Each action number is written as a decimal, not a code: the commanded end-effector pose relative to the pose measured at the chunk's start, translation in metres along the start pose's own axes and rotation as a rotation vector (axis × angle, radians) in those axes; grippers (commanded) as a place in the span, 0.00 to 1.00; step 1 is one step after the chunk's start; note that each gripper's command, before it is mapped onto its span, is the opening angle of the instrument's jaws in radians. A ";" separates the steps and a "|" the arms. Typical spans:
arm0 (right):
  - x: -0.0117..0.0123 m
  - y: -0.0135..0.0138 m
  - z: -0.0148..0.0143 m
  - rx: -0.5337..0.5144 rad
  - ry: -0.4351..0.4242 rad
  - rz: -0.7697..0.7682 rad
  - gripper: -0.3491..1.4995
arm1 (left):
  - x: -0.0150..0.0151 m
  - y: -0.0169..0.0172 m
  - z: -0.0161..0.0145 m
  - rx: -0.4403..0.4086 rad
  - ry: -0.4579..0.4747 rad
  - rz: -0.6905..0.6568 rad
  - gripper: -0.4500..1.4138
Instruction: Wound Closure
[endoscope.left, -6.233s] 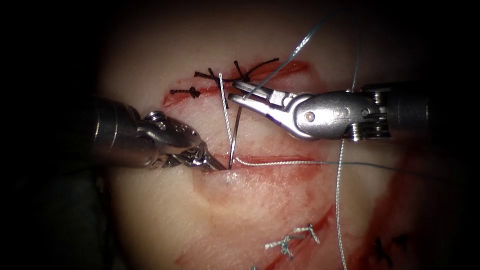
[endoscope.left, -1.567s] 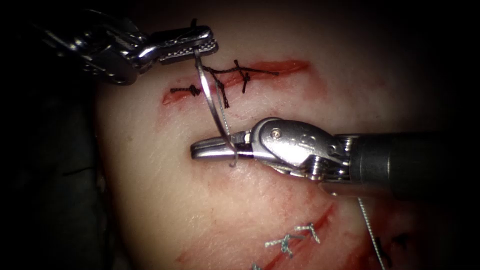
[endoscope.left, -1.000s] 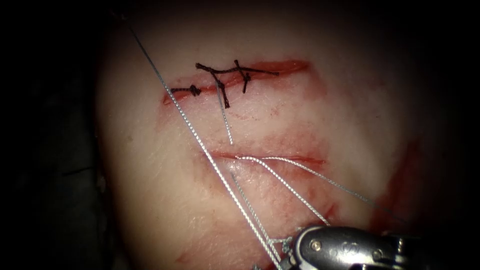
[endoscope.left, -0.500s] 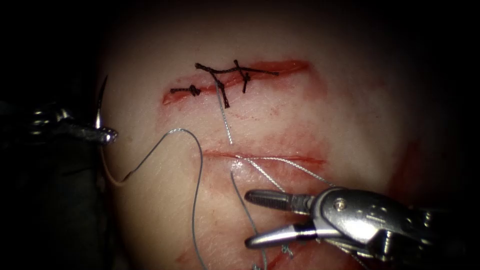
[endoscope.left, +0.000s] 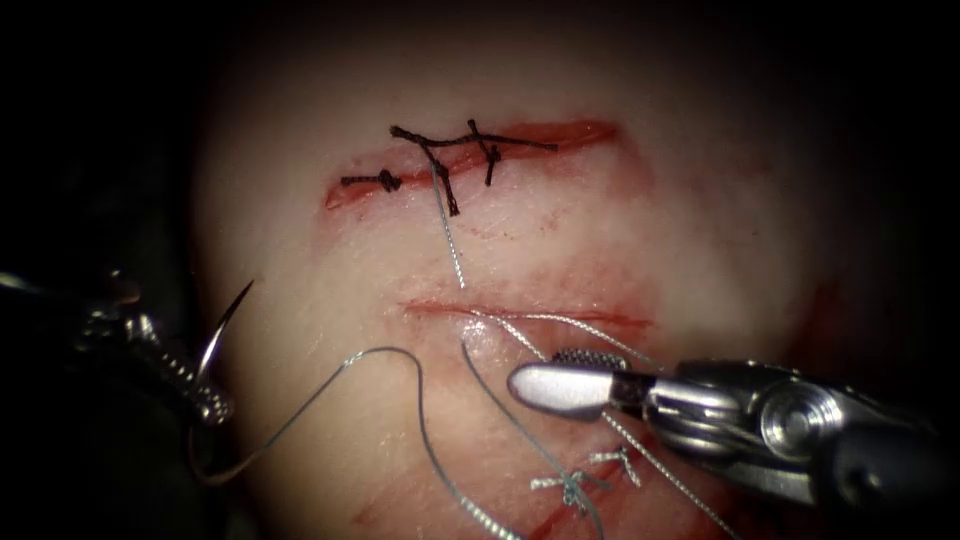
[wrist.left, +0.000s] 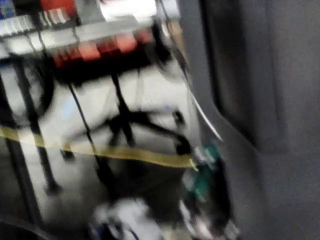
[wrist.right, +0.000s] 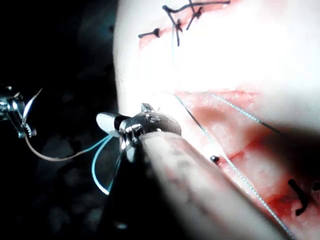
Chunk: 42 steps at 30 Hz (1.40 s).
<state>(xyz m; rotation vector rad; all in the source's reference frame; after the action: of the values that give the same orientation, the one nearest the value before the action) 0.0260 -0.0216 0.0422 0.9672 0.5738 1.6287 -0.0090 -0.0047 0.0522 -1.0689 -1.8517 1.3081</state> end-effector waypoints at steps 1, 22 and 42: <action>0.0003 -0.0001 0.0005 0.000 -0.070 -0.013 0.55 | -0.0006 -0.0003 0.0002 -0.019 -0.046 0.003 0.00; 0.0091 0.0016 0.0074 -0.076 -0.256 -0.101 0.43 | -0.0046 -0.0006 0.0029 -0.111 -0.257 0.098 0.00; 0.0062 0.0030 0.0092 -0.108 -0.407 -0.099 0.44 | -0.0047 -0.0011 0.0031 -0.107 -0.258 0.099 0.00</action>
<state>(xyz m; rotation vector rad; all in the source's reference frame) 0.0307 -0.0178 0.0512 1.1332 0.2440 1.3133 -0.0093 -0.0102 0.0516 -1.1017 -2.1012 1.4779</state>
